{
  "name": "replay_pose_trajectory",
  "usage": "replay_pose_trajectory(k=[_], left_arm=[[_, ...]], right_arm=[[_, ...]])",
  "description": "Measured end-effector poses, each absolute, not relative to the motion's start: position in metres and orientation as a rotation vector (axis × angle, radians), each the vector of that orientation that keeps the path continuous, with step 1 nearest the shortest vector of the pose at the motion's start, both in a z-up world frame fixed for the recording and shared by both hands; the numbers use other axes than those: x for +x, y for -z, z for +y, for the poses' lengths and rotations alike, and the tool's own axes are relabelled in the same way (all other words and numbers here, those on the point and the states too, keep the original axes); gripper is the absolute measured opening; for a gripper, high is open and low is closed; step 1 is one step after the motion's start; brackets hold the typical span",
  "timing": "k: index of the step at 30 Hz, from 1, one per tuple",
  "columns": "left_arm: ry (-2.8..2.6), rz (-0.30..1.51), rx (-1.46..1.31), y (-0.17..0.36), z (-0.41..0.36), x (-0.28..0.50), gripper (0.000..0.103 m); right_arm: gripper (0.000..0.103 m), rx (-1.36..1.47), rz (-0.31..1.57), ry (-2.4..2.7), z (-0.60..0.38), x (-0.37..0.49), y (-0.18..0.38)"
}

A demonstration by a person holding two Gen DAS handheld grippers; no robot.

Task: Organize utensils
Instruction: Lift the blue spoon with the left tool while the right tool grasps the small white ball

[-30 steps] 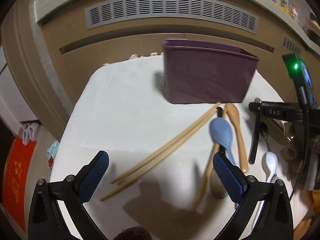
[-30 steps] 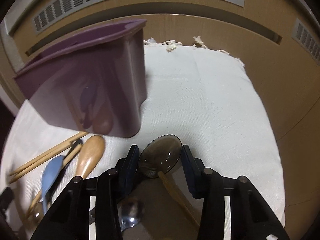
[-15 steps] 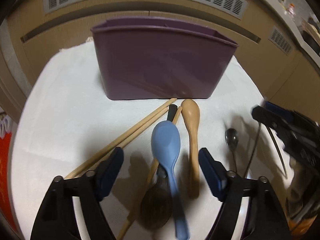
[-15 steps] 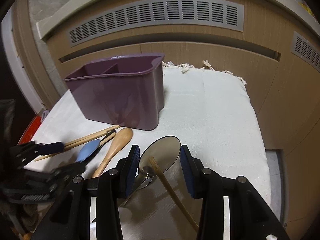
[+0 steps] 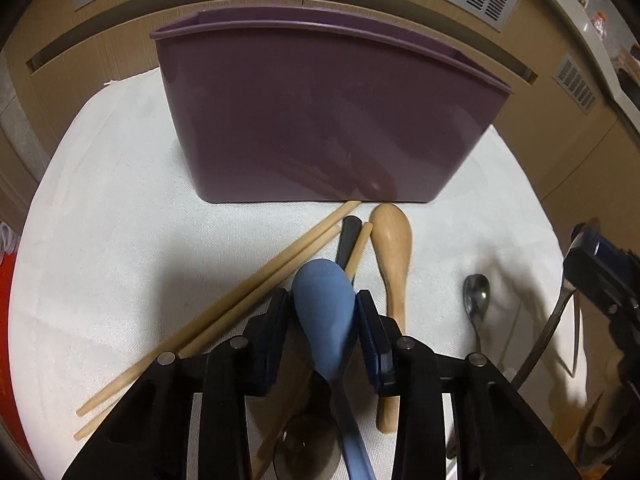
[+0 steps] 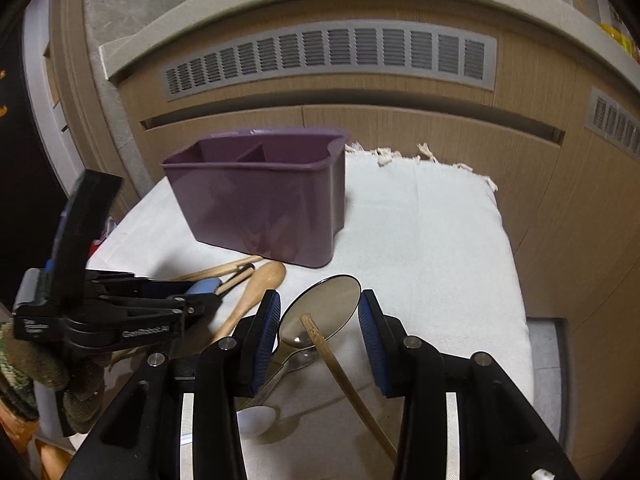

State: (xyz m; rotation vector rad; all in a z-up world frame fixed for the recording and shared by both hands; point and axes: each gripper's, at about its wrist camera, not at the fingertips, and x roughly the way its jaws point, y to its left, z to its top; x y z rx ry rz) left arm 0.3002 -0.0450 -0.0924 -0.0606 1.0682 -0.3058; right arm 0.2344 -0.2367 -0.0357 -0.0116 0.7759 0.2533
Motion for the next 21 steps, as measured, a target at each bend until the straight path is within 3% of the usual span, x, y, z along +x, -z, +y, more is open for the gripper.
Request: replay_pose_trajectory(k=[9,11,12,13,16,18,21], left_arm=[[0.319,0.803,-0.049,0.040,-0.031,0.230,0.033],[0.319,0.754,-0.053,0.027,-0.026,0.216,0.022],[0.323,0.729,-0.057,0.019,-0.024,0.209,0.012],[0.325,0.711,-0.061,0.013,-0.020,0.205,0.012],[0.321,0.639,-0.051,-0.009,-0.011,0.191,0.012],[0.316,0.613,-0.054,-0.016,-0.006,0.185,0.012],[0.323,0.590,-0.062,-0.026,-0.001,0.174,0.011]], right_arm=[[0.034,-0.066,0.735,-0.281,-0.224,0.209,0.009],[0.032,-0.070,0.723,-0.286,-0.221,0.203,0.003],[0.030,-0.076,0.713,-0.287,-0.219,0.200,-0.001],[0.029,-0.083,0.699,-0.287,-0.218,0.195,-0.006],[0.023,-0.110,0.653,-0.290,-0.213,0.183,-0.021],[0.012,-0.127,0.624,-0.297,-0.210,0.176,-0.030],[0.006,-0.132,0.618,-0.323,-0.207,0.170,-0.040]])
